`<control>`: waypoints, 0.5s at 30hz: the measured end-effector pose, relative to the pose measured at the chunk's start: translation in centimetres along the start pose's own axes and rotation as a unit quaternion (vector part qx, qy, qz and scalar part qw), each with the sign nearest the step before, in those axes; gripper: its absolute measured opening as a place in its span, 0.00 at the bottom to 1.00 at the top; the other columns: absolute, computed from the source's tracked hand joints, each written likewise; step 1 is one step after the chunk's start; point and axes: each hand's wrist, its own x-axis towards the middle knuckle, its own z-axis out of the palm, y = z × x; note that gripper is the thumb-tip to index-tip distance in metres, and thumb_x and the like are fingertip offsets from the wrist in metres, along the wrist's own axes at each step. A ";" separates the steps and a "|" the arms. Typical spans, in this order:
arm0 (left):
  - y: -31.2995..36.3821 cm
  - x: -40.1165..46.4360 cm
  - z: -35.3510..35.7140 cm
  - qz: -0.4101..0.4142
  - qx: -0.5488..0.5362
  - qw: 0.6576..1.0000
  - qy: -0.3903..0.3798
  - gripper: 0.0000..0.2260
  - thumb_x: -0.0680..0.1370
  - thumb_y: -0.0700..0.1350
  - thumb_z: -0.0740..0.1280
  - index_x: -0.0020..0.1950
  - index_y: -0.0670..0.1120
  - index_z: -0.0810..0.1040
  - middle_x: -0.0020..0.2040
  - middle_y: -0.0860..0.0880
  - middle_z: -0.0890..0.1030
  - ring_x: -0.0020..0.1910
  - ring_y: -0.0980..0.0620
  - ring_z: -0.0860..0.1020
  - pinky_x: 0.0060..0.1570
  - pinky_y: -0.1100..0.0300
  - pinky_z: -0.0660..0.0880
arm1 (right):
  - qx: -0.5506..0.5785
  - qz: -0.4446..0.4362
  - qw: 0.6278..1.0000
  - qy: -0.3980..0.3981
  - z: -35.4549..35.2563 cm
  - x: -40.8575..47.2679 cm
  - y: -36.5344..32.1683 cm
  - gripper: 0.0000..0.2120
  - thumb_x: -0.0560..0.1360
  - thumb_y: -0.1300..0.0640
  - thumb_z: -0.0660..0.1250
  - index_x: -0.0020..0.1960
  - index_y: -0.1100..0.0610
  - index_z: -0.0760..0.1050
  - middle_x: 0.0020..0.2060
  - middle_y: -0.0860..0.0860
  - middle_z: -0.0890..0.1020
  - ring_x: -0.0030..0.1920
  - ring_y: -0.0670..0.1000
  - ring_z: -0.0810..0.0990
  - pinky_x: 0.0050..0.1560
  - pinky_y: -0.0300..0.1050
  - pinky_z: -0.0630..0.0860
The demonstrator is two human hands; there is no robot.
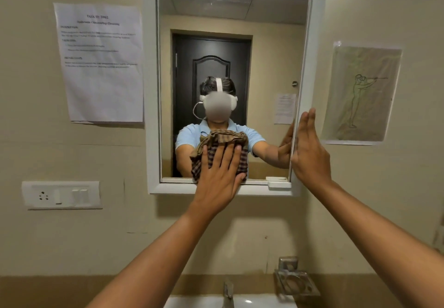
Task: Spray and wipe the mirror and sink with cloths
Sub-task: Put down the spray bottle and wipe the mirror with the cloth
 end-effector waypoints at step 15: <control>6.3 2.6 0.5 0.115 -0.045 0.992 -0.029 0.39 0.78 0.69 0.54 0.80 0.45 0.54 0.80 0.47 0.54 0.80 0.49 0.48 0.76 0.46 0.43 | 0.032 -0.038 0.999 -0.009 1.2 -0.5 3.1 0.37 0.78 0.65 0.58 0.79 0.56 0.42 0.79 0.51 0.42 0.38 0.57 0.78 0.25 0.39 0.59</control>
